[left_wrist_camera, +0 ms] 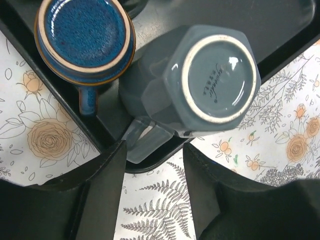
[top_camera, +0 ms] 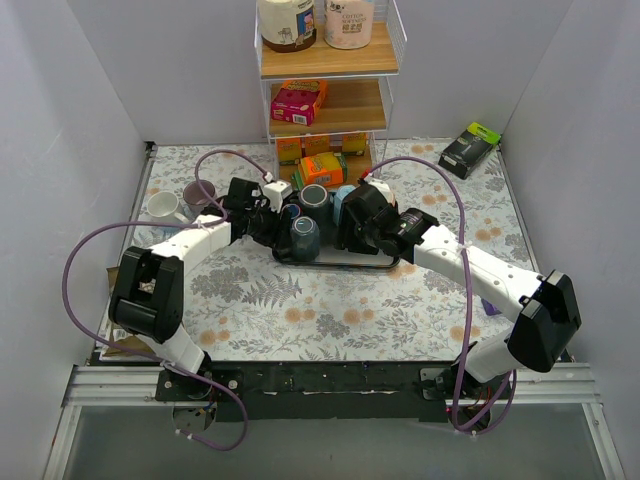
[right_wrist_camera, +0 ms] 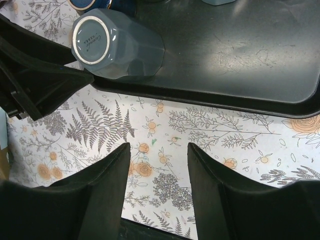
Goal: Turn the mug right side up
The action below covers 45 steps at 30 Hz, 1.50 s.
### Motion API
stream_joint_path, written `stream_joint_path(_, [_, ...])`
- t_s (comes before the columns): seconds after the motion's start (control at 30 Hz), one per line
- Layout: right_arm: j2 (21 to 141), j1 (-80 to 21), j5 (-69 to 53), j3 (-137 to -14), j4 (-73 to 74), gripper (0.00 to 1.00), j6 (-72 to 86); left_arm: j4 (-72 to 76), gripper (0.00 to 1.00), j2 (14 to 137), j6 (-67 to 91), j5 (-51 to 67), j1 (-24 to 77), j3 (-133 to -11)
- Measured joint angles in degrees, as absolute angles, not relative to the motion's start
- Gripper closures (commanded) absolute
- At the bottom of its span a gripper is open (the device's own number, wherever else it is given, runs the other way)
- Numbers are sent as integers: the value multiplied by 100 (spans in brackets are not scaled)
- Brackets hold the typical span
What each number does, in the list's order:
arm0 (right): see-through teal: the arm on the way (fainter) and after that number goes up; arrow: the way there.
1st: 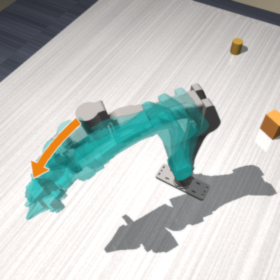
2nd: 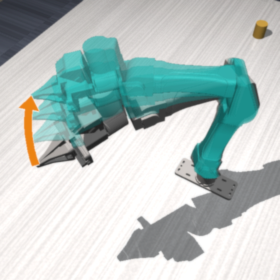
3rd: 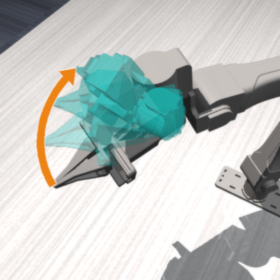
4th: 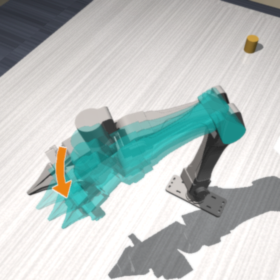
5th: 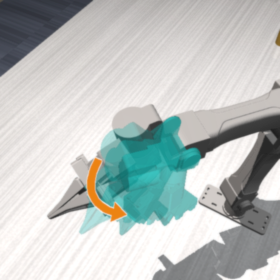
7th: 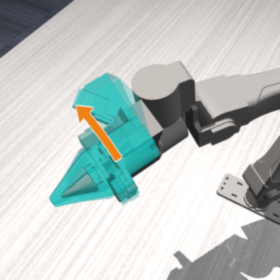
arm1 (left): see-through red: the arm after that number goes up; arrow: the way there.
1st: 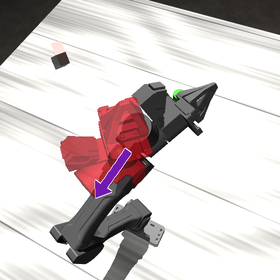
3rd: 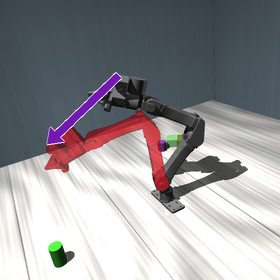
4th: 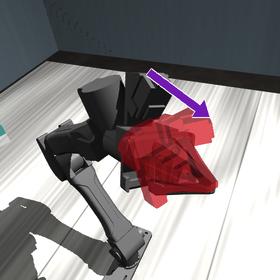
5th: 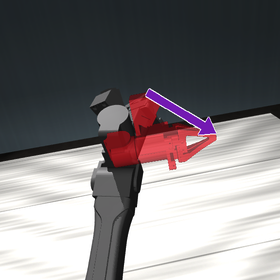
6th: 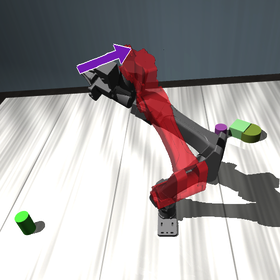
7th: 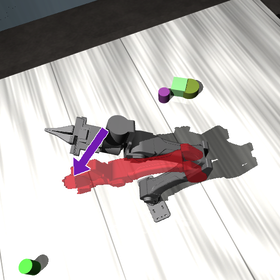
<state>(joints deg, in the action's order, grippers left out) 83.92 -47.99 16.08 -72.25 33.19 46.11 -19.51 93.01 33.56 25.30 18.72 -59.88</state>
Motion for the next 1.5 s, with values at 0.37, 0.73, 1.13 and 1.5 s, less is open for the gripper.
stream_joint_path(0.37, [8392, -4757, 1601, -7223, 3363, 43, 4613, -1992, 57, 9557, 3280, 2432, 2032, -6195])
stream_joint_path(0.73, [8385, -4727, 1625, -7218, 3422, 43, 4637, -1990, 75, 9786, 3275, 2174, 2359, -6200])
stream_joint_path(1.13, [8274, -4724, 1664, -7120, 3459, 43, 4724, -1898, 100, 9793, 3284, 1876, 2552, -6213])
stream_joint_path(1.5, [8018, -4703, 1800, -7026, 3463, 43, 4807, -2014, 100, 9588, 3531, 1865, 2689, -6213])
